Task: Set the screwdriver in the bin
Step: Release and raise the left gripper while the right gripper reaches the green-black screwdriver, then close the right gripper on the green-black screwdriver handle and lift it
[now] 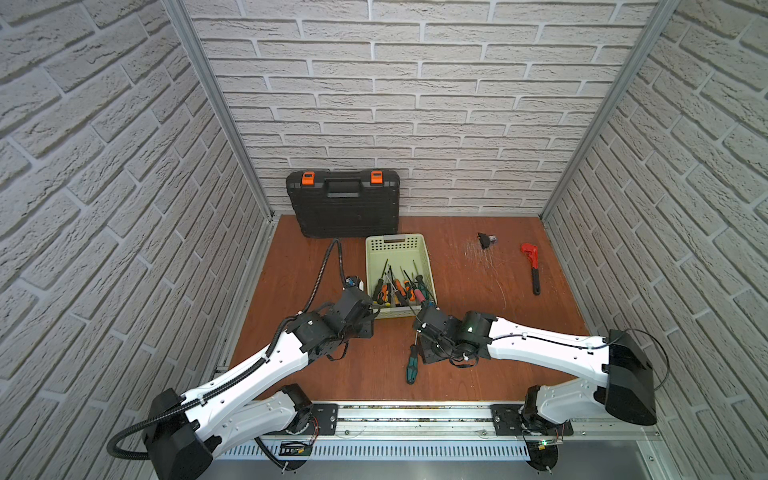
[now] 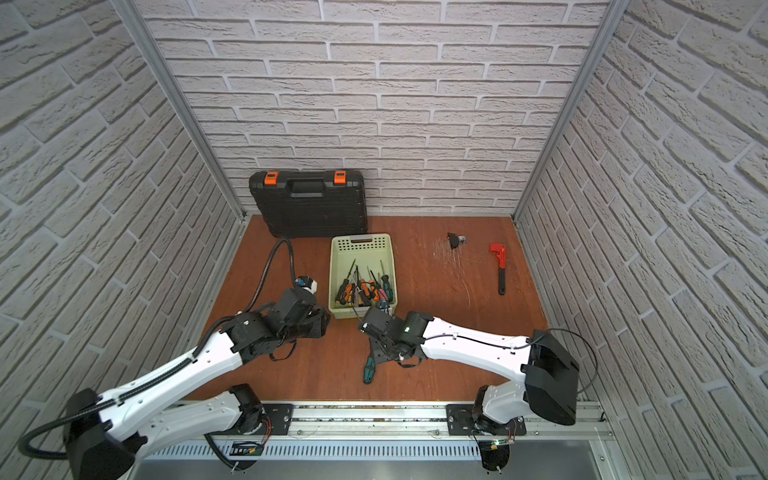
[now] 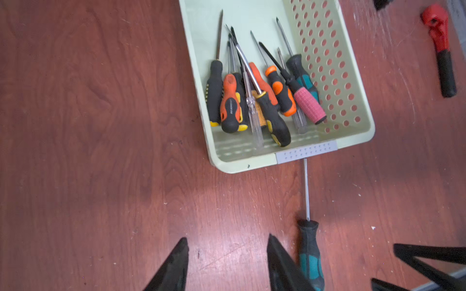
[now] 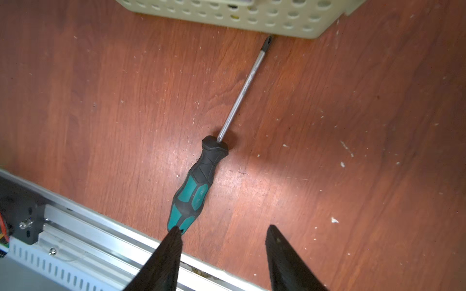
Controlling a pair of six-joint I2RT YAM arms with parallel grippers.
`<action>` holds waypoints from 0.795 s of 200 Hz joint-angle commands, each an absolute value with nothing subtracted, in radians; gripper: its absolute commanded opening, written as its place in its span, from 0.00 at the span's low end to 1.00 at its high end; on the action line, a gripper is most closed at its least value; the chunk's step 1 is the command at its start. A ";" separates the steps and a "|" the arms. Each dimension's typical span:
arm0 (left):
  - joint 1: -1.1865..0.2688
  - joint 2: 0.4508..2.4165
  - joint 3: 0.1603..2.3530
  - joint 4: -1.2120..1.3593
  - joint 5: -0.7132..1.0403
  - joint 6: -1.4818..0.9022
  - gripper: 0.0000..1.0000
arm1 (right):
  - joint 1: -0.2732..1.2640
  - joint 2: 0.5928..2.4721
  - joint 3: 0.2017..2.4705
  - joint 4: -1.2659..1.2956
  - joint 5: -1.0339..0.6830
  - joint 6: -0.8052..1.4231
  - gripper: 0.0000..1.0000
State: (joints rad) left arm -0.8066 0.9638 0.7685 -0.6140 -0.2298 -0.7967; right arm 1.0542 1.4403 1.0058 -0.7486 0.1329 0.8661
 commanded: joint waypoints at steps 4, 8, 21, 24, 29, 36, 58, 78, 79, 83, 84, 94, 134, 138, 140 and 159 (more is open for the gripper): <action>-0.808 0.892 0.741 -0.617 -0.321 -0.811 0.53 | 1.081 1.498 1.045 -0.718 0.113 0.938 0.61; -0.808 0.884 0.740 -0.622 -0.327 -0.808 0.53 | 1.083 1.509 1.046 -0.711 0.109 0.941 0.62; -0.807 0.866 0.737 -0.639 -0.343 -0.796 0.54 | 1.090 1.538 1.053 -0.691 0.103 0.945 0.63; -0.806 0.863 0.736 -0.642 -0.347 -0.795 0.54 | 1.091 1.545 1.055 -0.692 0.103 0.946 0.63; -0.805 0.859 0.737 -0.648 -0.350 -0.793 0.54 | 1.092 1.556 1.059 -0.691 0.101 0.948 0.63; -0.802 0.853 0.736 -0.653 -0.353 -0.789 0.54 | 1.092 1.571 1.066 -0.692 0.094 0.951 0.63; -0.797 0.838 0.723 -0.650 -0.353 -0.784 0.54 | 1.100 1.626 1.084 -0.684 0.084 0.936 0.63; -0.792 0.824 0.706 -0.647 -0.353 -0.794 0.54 | 1.115 1.692 1.129 -0.734 0.115 0.909 0.62; -0.792 0.824 0.705 -0.647 -0.354 -0.794 0.54 | 1.115 1.694 1.130 -0.734 0.115 0.910 0.62; -0.791 0.822 0.700 -0.646 -0.353 -0.797 0.54 | 1.115 1.704 1.133 -0.737 0.115 0.909 0.62; -0.790 0.821 0.699 -0.646 -0.354 -0.798 0.54 | 1.115 1.705 1.133 -0.737 0.115 0.909 0.62; -0.788 0.815 0.692 -0.644 -0.353 -0.802 0.54 | 1.115 1.714 1.124 -0.725 0.111 0.911 0.61; -0.765 0.804 0.692 -0.660 -0.352 -0.799 0.54 | 1.114 1.737 1.114 -0.721 0.123 0.914 0.58; -0.762 0.803 0.691 -0.661 -0.353 -0.798 0.55 | 1.112 1.739 1.114 -0.723 0.123 0.912 0.57; -0.760 0.804 0.692 -0.660 -0.351 -0.798 0.55 | 1.112 1.741 1.113 -0.724 0.123 0.912 0.57; -0.749 0.814 0.698 -0.661 -0.348 -0.796 0.54 | 1.108 1.755 1.103 -0.723 0.126 0.911 0.55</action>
